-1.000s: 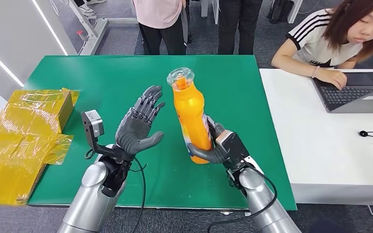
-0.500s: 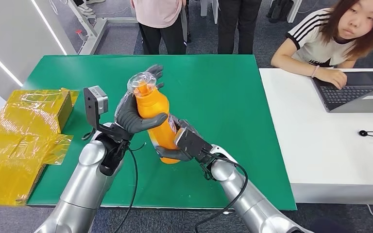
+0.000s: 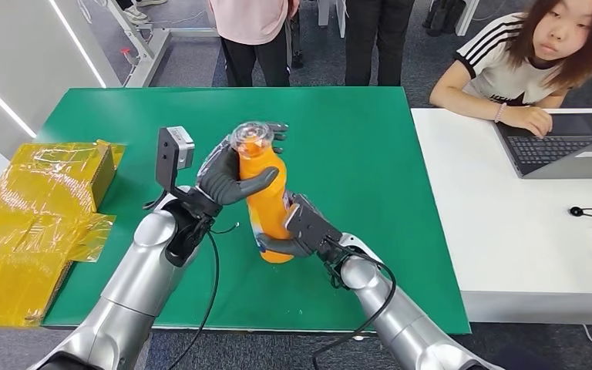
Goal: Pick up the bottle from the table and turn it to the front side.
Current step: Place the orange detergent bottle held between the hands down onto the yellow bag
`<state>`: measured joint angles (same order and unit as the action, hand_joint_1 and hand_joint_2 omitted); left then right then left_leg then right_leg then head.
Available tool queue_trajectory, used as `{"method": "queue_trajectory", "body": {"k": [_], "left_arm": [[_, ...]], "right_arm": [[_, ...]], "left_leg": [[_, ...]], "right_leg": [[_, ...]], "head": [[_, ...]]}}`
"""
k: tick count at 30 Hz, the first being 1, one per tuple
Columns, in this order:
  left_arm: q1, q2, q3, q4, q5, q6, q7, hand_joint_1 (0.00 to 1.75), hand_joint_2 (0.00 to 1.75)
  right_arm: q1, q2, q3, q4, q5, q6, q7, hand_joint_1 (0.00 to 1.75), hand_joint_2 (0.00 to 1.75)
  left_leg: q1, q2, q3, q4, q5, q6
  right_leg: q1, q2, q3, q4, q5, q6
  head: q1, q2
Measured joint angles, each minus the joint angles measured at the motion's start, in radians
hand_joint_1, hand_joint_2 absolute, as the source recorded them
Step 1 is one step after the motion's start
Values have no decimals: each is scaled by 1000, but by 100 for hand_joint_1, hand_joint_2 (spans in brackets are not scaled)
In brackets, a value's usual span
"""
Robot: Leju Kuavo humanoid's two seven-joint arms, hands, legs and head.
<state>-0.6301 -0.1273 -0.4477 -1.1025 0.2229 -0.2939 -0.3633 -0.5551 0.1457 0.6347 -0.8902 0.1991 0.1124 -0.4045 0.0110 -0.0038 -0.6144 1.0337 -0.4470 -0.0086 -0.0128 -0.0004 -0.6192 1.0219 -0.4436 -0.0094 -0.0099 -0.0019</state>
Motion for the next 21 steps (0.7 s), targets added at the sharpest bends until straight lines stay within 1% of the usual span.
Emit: {"method": "queue_trajectory", "body": {"k": [2,5,6,7,9,10,11,12,18,20,21], "left_arm": [[-5,2,-4,11,45,-39,21,175,175],[-7,6,-11,30,97,-74,35,175,175],[-7,7,-15,36,108,-80,36,175,175],[-7,8,-18,41,116,-85,38,175,175],[-8,9,-21,51,136,-99,46,175,175],[-10,9,-22,56,149,-108,52,175,175],[-11,9,-22,61,163,-118,59,175,175],[-13,9,-22,67,177,-127,65,175,175],[-18,9,-26,91,224,-155,83,175,175],[-20,9,-31,96,207,-145,73,175,175],[-21,9,-36,97,179,-124,56,175,175]], "right_arm": [[14,-9,2,-10,0,-5,2,175,175],[37,-21,3,-28,5,-13,2,172,175],[45,-24,3,-34,6,-16,2,163,175],[52,-27,3,-39,8,-19,2,146,175],[64,-32,3,-48,12,-24,2,64,175],[69,-34,3,-53,14,-26,3,29,175],[74,-36,3,-57,16,-29,4,2,175],[79,-38,3,-61,17,-31,4,0,175],[102,-51,2,-87,22,-39,5,0,175],[105,-55,1,-90,22,-41,6,0,175],[106,-57,-1,-91,21,-43,6,0,175]], "left_leg": [[0,1,0,0,0,0],[0,1,0,0,0,0],[0,1,0,0,0,0],[0,1,0,0,0,0],[0,1,0,0,0,0],[0,1,0,0,0,0],[0,1,0,0,0,0],[0,1,0,0,0,0],[0,1,0,0,0,0],[0,1,0,0,0,0],[0,1,0,0,0,0]], "right_leg": [[0,1,0,0,0,0],[0,1,0,0,0,0],[0,1,0,0,0,0],[0,1,0,0,0,0],[0,1,0,0,0,0],[0,1,0,0,0,0],[0,1,0,0,0,0],[0,1,0,0,0,0],[0,1,0,0,0,0],[0,1,0,0,0,0],[0,1,0,0,0,0]], "head": [[0,0],[0,0],[0,0],[0,0],[0,0],[0,0],[0,0],[0,0],[0,0],[0,0],[0,0]]}}
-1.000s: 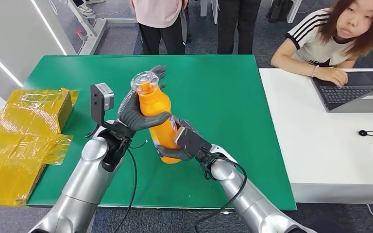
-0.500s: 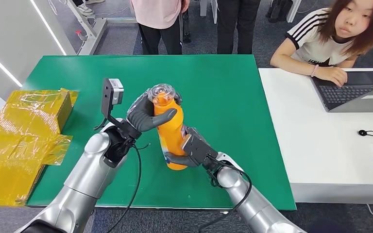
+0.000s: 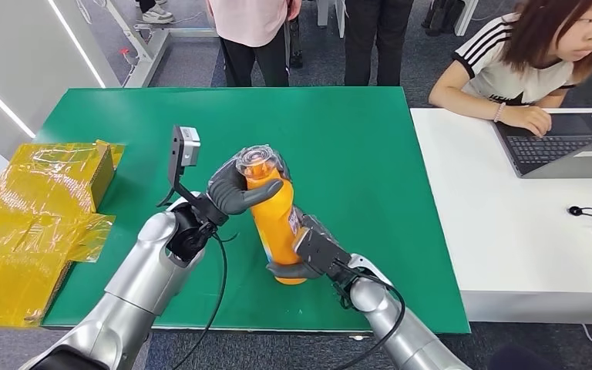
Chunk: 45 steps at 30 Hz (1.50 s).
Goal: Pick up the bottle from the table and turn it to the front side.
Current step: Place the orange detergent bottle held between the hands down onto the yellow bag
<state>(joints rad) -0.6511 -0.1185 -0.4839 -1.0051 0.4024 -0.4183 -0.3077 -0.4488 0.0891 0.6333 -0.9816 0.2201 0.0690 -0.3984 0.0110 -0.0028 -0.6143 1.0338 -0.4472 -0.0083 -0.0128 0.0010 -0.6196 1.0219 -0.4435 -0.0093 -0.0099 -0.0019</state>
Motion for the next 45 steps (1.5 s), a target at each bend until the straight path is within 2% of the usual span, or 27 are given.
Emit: {"method": "queue_trajectory", "body": {"k": [3,7,11,15,19,23,26,32,39,45], "left_arm": [[-11,2,-20,1,-173,134,-91,175,175],[-56,23,-39,-11,-599,462,-190,175,175],[-90,46,-39,-30,-813,595,-193,175,175],[-121,71,-51,-32,-1070,766,-170,175,175],[-152,102,-72,-32,-1408,887,-89,175,175],[-160,150,-105,-26,-1786,887,26,175,175],[-157,194,-119,-5,-1922,849,81,175,175],[-142,289,-121,27,-1960,766,134,175,175],[-35,432,-101,30,-1965,696,228,175,175],[8,482,-88,29,-1967,644,237,175,175]], "right_arm": [[10,-9,-14,-7,-7,-12,-6,0,175],[47,-34,-48,-62,-11,-6,-19,0,175],[75,-55,-73,-120,-12,4,-16,0,175],[101,-72,-96,-181,-12,3,-15,0,175],[135,-90,-121,-260,-11,2,-13,0,175],[166,-105,-142,-322,-7,6,-18,0,175],[193,-118,-158,-353,-2,4,-34,0,175],[236,-130,-196,-401,-2,0,-51,0,175],[307,-142,-275,-462,-22,6,-73,0,175],[342,-145,-313,-486,-23,8,-81,0,175]], "left_leg": [[0,0,0,0,0,0],[0,1,0,0,0,0],[0,0,0,0,0,0],[0,1,0,0,0,0],[0,1,0,0,0,0],[0,2,0,0,0,0],[0,2,0,0,0,0],[0,3,0,-1,0,0],[0,4,0,-1,-1,-1],[0,3,0,-1,-1,-1]], "right_leg": [[0,0,0,0,0,0],[0,0,0,0,1,-1],[0,-1,0,0,1,-1],[0,0,0,0,1,-1],[0,0,0,0,1,-1],[0,1,0,0,1,-1],[0,1,0,0,1,-1],[0,2,0,1,0,-1],[0,4,-1,0,-1,-1],[0,2,-1,0,-1,-1]], "head": [[0,0],[0,0],[0,0],[0,0],[0,0],[0,0],[0,0],[0,0],[0,0],[0,0]]}}
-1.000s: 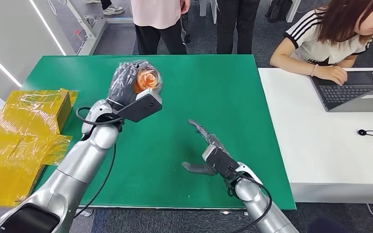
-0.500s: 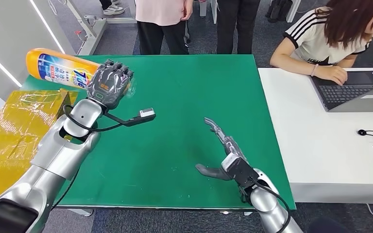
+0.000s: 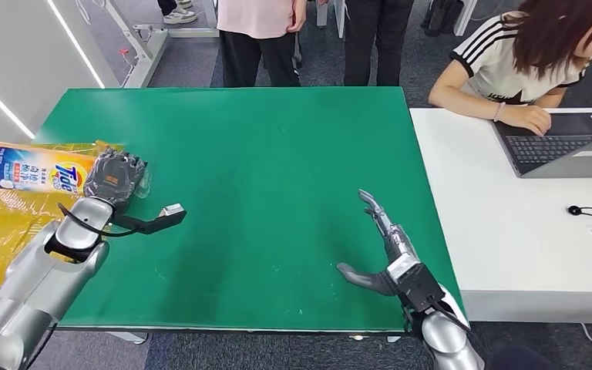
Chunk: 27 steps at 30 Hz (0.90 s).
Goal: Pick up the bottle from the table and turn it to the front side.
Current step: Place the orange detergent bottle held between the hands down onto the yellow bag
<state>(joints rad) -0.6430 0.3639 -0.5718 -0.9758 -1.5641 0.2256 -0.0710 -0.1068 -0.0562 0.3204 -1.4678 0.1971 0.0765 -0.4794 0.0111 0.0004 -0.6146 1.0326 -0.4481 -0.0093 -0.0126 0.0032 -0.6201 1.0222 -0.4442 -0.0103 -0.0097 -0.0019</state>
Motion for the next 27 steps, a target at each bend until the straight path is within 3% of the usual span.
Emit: {"method": "queue_trajectory", "body": {"k": [5,10,13,20,27], "left_arm": [[38,34,54,-2,49,-57,-33,175,175],[74,55,97,-2,185,-64,-161,175,175],[68,38,96,12,239,-83,-206,175,175],[15,-46,79,90,293,-118,-211,175,175],[5,-71,75,149,313,-161,-191,175,175]], "right_arm": [[45,-2,-33,-25,2,0,-7,0,175],[82,-2,-51,-69,23,14,-10,0,175],[96,-2,-55,-107,39,19,4,0,175],[100,2,-61,-153,58,33,24,0,175],[99,2,-60,-154,60,33,24,0,175]], "left_leg": [[0,0,0,0,0,0],[0,0,0,0,0,0],[0,0,0,0,0,0],[0,1,0,1,0,0],[0,0,0,1,0,0]], "right_leg": [[0,1,0,0,0,0],[0,0,-1,0,0,0],[0,0,-1,0,0,0],[0,0,0,0,1,0],[0,0,-1,0,1,0]], "head": [[0,0],[0,0],[0,0],[0,0],[0,0]]}}
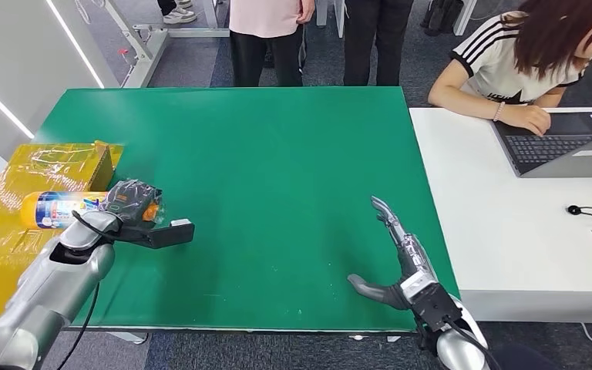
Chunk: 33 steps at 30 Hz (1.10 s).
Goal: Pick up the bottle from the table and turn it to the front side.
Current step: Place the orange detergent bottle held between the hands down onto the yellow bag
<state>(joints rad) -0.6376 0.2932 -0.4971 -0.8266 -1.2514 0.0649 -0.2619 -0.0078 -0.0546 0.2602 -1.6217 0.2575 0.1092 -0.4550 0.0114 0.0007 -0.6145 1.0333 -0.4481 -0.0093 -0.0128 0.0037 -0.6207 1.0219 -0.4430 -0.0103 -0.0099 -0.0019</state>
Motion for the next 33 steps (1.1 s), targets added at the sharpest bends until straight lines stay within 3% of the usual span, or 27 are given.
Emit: {"method": "queue_trajectory", "body": {"k": [8,13,14,17,18,33], "left_arm": [[-56,-22,-10,146,-37,-73,112,175,175],[-63,-29,-14,205,-41,-74,127,175,175],[-63,-30,-14,212,-41,-74,127,143,175],[-65,-32,-15,226,-41,-72,126,12,175],[-65,-32,-15,229,-41,-69,123,0,175],[-50,-50,-13,200,108,34,-55,0,175]], "right_arm": [[2,12,0,0,7,-8,14,0,175],[9,20,0,0,14,-14,15,0,175],[9,21,0,0,15,-15,15,0,175],[9,23,0,0,15,-15,15,0,175],[9,24,0,0,15,-15,15,0,175],[3,24,0,-19,8,0,18,0,175]], "left_leg": [[0,0,0,0,0,0],[0,0,0,0,0,0],[0,0,0,0,0,0],[0,0,0,0,0,0],[0,0,0,0,0,0],[0,0,0,0,0,0]], "right_leg": [[0,0,0,0,0,0],[0,0,0,0,0,0],[0,0,0,0,0,0],[0,0,0,0,0,0],[0,0,0,0,0,0],[0,0,0,0,0,0]], "head": [[0,0],[0,0],[0,0],[0,0],[0,0],[0,0]]}}
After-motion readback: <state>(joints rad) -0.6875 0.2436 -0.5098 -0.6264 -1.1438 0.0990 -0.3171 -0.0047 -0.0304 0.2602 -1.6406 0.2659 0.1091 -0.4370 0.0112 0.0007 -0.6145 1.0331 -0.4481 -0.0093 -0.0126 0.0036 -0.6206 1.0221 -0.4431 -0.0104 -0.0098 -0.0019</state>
